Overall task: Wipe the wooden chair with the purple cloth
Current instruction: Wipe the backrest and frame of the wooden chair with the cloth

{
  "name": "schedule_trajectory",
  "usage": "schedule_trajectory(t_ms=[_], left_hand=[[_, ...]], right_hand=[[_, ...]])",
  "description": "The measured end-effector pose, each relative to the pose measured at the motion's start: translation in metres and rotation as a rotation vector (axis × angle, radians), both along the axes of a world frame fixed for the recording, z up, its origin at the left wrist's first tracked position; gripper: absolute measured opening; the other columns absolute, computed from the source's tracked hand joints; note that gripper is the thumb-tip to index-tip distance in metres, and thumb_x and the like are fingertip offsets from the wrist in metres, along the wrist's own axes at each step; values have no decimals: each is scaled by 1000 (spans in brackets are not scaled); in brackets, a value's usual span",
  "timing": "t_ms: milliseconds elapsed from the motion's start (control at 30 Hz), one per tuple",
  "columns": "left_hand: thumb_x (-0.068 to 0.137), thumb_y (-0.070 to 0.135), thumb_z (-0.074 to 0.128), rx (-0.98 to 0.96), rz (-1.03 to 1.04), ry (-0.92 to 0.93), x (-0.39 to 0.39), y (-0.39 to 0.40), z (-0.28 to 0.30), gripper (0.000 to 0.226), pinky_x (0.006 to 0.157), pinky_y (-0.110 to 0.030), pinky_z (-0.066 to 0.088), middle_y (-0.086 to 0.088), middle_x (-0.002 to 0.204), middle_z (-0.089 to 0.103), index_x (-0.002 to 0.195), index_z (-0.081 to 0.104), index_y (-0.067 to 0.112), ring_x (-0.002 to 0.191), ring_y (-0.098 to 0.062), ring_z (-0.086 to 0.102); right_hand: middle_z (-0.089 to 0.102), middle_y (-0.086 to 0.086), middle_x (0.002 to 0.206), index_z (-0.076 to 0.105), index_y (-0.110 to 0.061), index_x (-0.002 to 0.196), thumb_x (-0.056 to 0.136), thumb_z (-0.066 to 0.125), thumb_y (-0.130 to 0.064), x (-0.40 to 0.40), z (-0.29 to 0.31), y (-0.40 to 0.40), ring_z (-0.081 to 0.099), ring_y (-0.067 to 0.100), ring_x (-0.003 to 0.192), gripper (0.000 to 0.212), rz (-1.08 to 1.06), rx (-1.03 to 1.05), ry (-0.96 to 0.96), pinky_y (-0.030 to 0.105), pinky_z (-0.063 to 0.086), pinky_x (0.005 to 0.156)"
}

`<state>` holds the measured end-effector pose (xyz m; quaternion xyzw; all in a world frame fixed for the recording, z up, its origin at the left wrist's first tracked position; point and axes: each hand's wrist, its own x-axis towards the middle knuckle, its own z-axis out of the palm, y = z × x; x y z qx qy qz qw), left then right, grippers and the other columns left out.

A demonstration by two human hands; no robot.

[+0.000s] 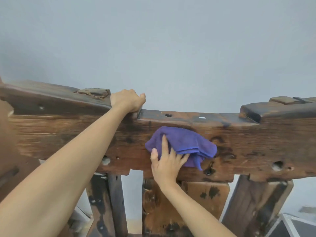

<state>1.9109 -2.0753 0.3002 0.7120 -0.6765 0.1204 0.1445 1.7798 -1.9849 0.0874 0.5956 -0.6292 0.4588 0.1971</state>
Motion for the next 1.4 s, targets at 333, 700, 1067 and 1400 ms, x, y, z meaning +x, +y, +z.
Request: schedule_trajectory(t_ms=[333, 700, 1067, 1400], left_hand=[[95, 48, 30, 61, -46, 26, 10, 9, 3, 55, 76, -38, 34, -17, 120, 67, 118, 63, 11, 107, -35, 61], [92, 49, 31, -20, 5, 42, 2, 2, -3, 42, 69, -35, 33, -12, 95, 65, 93, 56, 15, 81, -29, 51], [100, 51, 16, -198, -16, 144, -1, -9, -9, 65, 81, -44, 38, -17, 99, 68, 96, 67, 12, 89, -36, 60], [98, 53, 11, -144, -72, 150, 7, -10, -7, 72, 80, -44, 31, -17, 109, 70, 103, 68, 9, 102, -35, 62]], right_hand=[[62, -5, 52, 68, -20, 55, 78, 58, -43, -161, -20, 20, 62, 24, 45, 33, 315, 106, 781, 24, 46, 42], [73, 11, 119, 74, -22, 120, 96, 21, -54, -224, 156, 3, 60, 31, 121, 66, -339, 295, 440, 46, 34, 112], [64, 8, 140, 64, -19, 132, 90, 15, -57, -49, 199, -76, 50, 24, 135, 74, 251, 987, 172, 45, 29, 116], [39, -3, 162, 35, -29, 155, 104, 21, -56, -45, 171, -16, 34, 21, 150, 60, 446, 573, 522, 40, 30, 118]])
